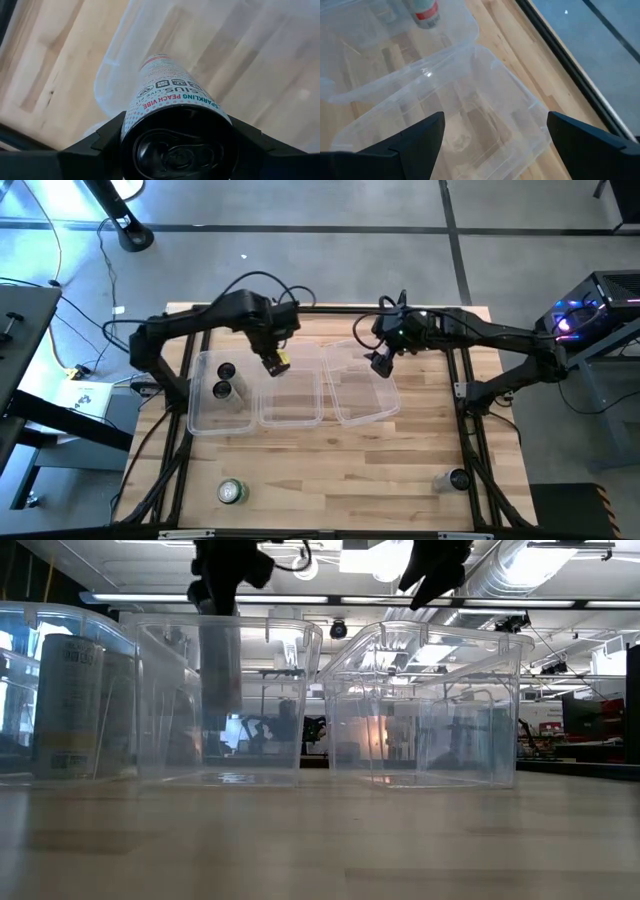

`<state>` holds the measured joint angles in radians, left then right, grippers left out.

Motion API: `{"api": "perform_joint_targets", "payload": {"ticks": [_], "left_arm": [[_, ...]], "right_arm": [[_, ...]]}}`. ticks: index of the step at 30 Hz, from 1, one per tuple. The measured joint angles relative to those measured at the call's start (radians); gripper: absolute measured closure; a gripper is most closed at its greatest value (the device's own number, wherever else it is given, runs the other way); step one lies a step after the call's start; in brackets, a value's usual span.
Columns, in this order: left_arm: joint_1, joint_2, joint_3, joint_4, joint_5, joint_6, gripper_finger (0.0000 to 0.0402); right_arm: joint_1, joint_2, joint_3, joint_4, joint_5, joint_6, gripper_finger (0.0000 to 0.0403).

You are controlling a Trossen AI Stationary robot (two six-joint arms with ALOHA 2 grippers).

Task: Sort soda cans
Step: Put the white-pink soda can into the center transparent container

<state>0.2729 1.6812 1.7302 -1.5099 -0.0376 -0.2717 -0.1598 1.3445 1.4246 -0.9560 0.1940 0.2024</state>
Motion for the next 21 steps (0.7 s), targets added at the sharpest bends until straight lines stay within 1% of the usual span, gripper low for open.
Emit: {"api": "perform_joint_targets", "payload": {"ticks": [4,10,13,17,21], "left_arm": [[0.014,0.044,0.000,0.020,-0.007,0.044,0.0166],[0.021,0.059,-0.007,0.086,-0.009,0.083,0.0166],[0.031,0.057,-0.044,0.133,0.007,0.102,0.0166],[0.050,0.067,-0.108,0.137,0.015,0.121,0.0166],[0.055,0.075,-0.154,0.188,0.068,0.127,0.0166]], "right_arm": [[0.021,0.000,0.000,-0.010,0.008,0.012,0.0057],[0.038,0.000,0.000,-0.031,0.023,0.054,0.0057],[0.038,0.000,0.000,-0.030,0.024,0.069,0.0057],[0.038,0.000,0.000,-0.026,0.025,0.083,0.0057],[0.038,0.000,0.000,-0.022,0.027,0.089,0.0057]]}}
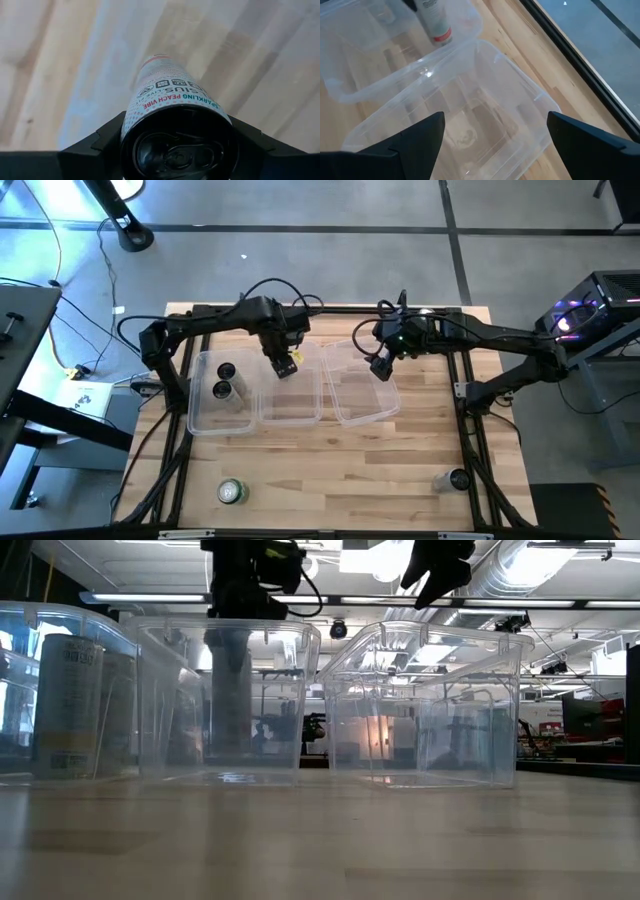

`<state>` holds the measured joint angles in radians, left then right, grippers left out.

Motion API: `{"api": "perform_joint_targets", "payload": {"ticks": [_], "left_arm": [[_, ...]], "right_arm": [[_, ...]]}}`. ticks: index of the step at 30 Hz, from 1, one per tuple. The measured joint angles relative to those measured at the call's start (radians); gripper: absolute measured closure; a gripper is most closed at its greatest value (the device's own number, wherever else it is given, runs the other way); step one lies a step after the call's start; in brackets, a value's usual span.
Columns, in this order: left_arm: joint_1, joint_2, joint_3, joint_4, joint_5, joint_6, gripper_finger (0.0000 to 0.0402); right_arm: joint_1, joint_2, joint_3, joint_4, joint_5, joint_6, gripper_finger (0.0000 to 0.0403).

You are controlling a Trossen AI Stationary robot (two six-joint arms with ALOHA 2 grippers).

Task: Sort soda cans
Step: Put the white-pink soda can into the center transparent container

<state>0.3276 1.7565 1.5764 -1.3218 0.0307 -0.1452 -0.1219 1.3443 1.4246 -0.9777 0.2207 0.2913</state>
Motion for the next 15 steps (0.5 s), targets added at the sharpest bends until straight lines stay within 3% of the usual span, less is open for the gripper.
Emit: {"api": "perform_joint_targets", "payload": {"ticks": [13,15], "left_arm": [[-0.013,0.000,-0.006,0.042,0.010,0.044,0.0166],[-0.014,0.000,-0.006,0.046,0.010,0.045,0.0143]], "right_arm": [[0.000,0.000,0.000,0.002,0.013,0.000,0.0057],[0.000,0.000,0.000,0.002,0.013,0.000,0.0057]]}}
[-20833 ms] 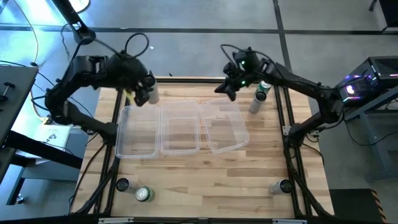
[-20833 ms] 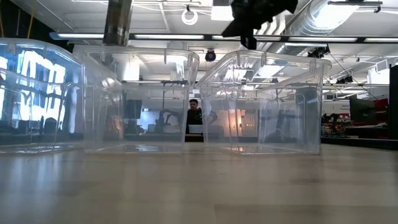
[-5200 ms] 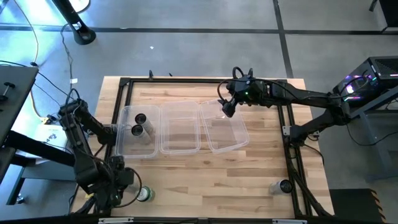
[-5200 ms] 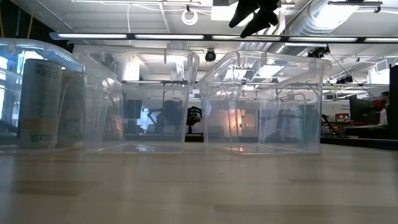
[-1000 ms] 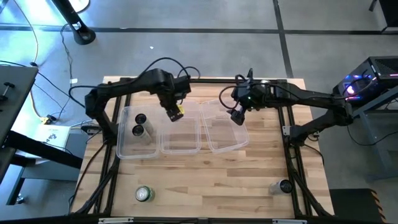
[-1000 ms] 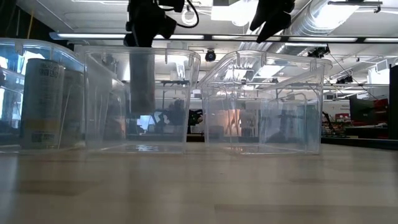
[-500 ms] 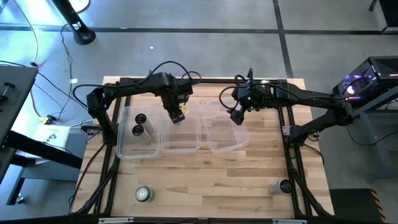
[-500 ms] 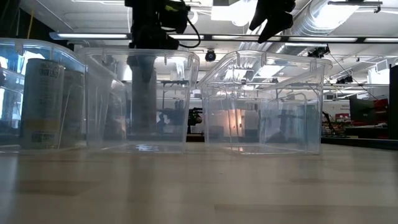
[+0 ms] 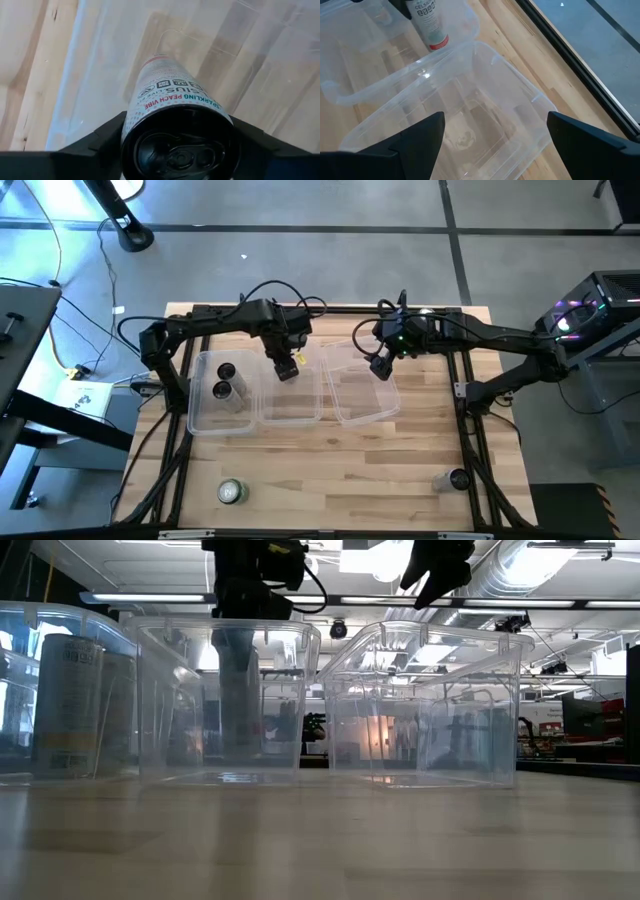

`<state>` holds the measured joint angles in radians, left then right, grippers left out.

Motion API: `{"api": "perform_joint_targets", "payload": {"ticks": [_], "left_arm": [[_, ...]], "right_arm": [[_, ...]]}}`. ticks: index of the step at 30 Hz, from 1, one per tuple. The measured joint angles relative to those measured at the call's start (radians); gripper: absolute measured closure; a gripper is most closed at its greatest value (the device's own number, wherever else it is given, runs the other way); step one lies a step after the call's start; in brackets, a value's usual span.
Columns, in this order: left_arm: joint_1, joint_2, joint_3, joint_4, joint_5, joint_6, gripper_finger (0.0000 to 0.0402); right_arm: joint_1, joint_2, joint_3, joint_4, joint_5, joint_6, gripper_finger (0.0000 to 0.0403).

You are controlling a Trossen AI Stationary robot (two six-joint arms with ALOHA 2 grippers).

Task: Sort soda cans
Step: Put the white-pink soda can into the center transparent container

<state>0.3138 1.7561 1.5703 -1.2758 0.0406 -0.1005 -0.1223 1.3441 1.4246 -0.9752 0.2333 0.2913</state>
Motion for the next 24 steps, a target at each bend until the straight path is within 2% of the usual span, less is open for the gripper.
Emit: {"api": "perform_joint_targets", "payload": {"ticks": [3,6,18,24], "left_arm": [[0.000,-0.001,0.000,0.000,-0.001,-0.005,0.0086],[0.000,-0.001,0.000,-0.001,-0.004,-0.022,0.0057],[0.000,-0.003,0.006,-0.009,0.007,-0.037,0.0048],[0.013,-0.012,0.172,-0.072,-0.006,-0.028,0.0047]], "right_arm": [[0.000,0.000,0.000,0.000,0.000,-0.001,0.0057],[0.000,0.000,0.000,0.000,0.000,-0.004,0.0057],[0.000,0.000,0.000,0.001,0.000,-0.035,0.0057],[-0.002,-0.014,0.000,0.013,0.034,-0.086,0.0057]]}}
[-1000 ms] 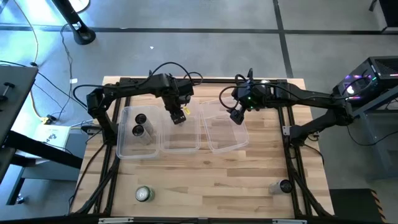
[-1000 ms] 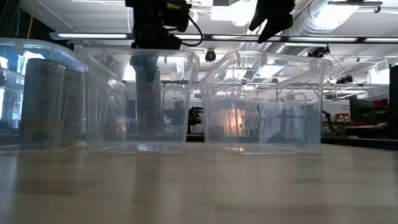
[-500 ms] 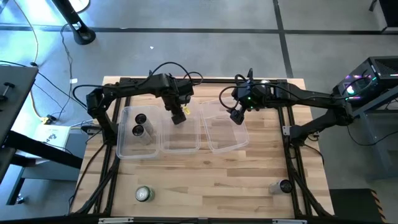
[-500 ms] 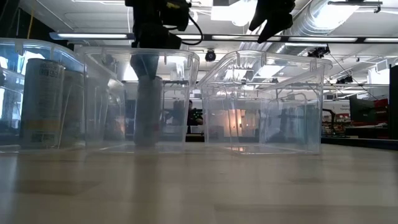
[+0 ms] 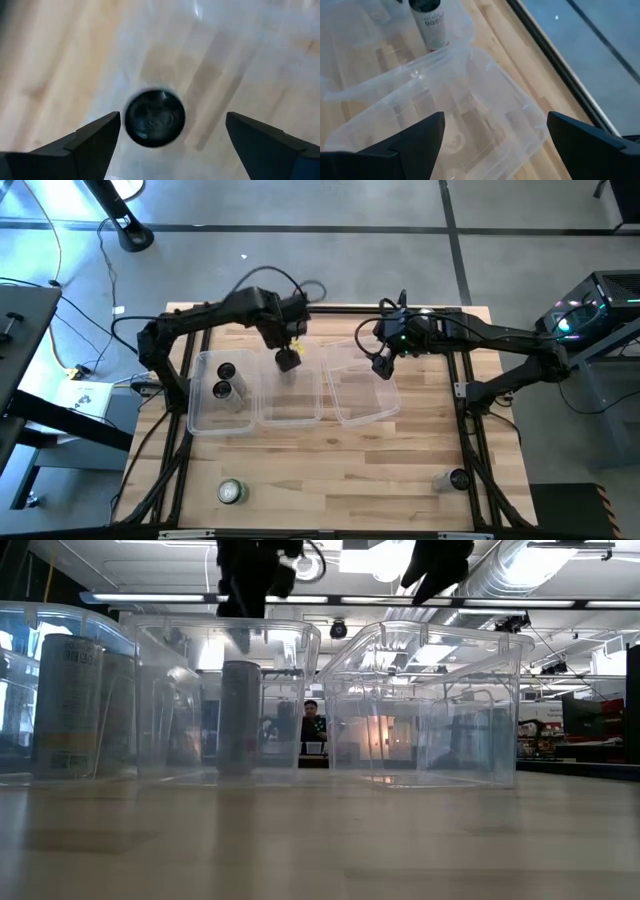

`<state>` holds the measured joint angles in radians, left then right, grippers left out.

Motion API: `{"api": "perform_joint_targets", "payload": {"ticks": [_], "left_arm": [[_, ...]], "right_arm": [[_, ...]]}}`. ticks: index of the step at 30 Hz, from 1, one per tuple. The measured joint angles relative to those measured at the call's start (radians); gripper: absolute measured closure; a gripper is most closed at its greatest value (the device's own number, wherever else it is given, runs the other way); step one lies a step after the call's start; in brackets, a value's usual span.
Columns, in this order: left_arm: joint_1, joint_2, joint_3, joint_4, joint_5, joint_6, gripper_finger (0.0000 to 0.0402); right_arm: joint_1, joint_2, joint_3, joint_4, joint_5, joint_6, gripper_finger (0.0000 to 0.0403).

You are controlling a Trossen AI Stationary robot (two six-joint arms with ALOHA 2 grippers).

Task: Sort soda cans
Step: Put the white-pink soda can into the center transparent container, then put the green soda can into the right transparent container

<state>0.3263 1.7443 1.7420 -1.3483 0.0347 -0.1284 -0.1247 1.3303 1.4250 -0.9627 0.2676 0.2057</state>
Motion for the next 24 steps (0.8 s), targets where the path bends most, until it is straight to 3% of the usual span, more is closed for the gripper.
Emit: {"api": "perform_joint_targets", "payload": {"ticks": [6,10,15,20,24], "left_arm": [[0.009,-0.008,0.206,-0.018,-0.017,0.016,0.0046],[-0.012,-0.086,0.206,0.055,-0.012,0.052,0.0046],[-0.049,-0.215,0.016,0.315,0.035,-0.024,0.0046],[-0.117,-0.358,-0.288,0.554,0.097,-0.155,0.0046],[-0.176,-0.457,-0.501,0.678,0.107,-0.291,0.0046]], "right_arm": [[-0.034,-0.045,0.000,-0.003,0.045,0.065,0.0057],[-0.095,-0.050,0.002,-0.087,0.083,0.186,0.0057],[-0.260,-0.009,0.002,-0.232,0.111,0.264,0.0057],[-0.515,0.035,0.002,-0.230,0.152,0.233,0.0057],[-0.708,0.099,0.001,-0.228,0.100,0.223,0.0057]]}}
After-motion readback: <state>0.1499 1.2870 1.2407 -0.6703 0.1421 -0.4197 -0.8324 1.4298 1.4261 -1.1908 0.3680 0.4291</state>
